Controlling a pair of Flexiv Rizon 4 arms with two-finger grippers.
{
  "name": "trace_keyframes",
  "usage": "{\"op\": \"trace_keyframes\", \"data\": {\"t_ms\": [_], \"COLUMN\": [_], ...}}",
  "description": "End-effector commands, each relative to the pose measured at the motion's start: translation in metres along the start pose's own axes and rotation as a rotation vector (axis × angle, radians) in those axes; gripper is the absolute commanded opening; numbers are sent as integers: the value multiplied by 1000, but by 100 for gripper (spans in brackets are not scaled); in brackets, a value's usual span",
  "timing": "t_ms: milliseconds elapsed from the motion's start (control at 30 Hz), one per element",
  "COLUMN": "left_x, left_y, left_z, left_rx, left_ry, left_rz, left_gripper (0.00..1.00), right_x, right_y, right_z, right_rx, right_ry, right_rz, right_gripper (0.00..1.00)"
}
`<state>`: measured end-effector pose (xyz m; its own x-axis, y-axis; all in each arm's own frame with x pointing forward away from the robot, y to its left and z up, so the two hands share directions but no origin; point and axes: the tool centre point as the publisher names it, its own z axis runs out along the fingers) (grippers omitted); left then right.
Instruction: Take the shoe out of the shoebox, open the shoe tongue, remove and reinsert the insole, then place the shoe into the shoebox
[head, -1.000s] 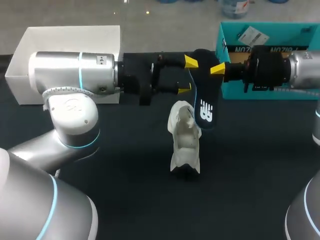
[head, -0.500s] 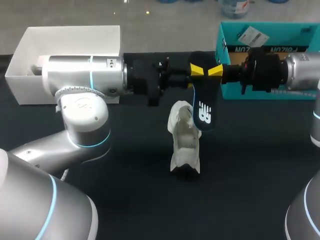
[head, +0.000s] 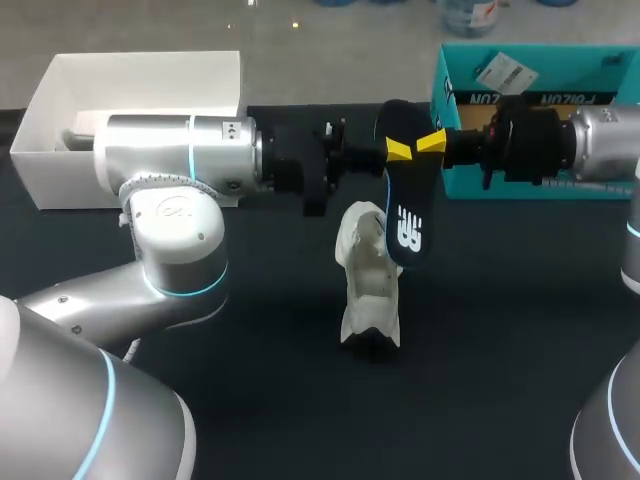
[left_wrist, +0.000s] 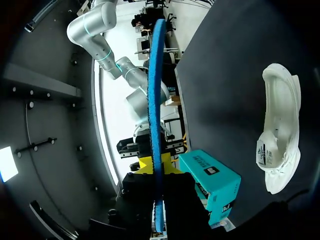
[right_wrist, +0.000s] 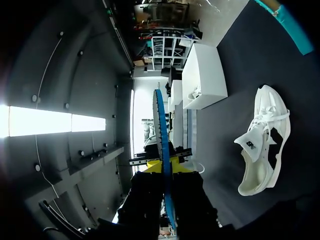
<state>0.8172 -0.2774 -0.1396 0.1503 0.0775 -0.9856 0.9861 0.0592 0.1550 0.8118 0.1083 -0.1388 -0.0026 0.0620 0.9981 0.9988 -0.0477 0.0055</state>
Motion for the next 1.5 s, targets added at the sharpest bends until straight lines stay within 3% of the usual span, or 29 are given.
{"op": "trace_keyframes", "data": {"t_ms": [33, 167, 200, 233, 467, 900, 1500], "left_x": [1, 1, 1, 1, 5, 1, -5], "left_y": [0, -1, -2, -3, -2, -2, -4], "left_z": [0, 1, 0, 0, -10, -21, -21], "left_rx": [3, 12, 14, 11, 9, 2, -8], "left_ry": [5, 19, 22, 27, 46, 51, 29], "left_rz": [-1, -27, -44, -62, -98, -159, -175], "left_gripper": [0, 0, 0, 0, 0, 0, 0], "right_x": [-1, 0, 0, -1, -11, -12, -12], "right_y": [1, 1, 0, -1, -14, -50, -50], "right_z": [0, 0, -1, -4, -31, -107, -107], "right_rx": [1, -4, -8, -28, -90, -160, -160], "right_ry": [1, 5, 4, 1, -38, -249, -249], "right_rz": [-1, -6, -5, -2, 20, -58, -58], "right_gripper": [0, 2, 46, 100, 100, 100, 100]}}
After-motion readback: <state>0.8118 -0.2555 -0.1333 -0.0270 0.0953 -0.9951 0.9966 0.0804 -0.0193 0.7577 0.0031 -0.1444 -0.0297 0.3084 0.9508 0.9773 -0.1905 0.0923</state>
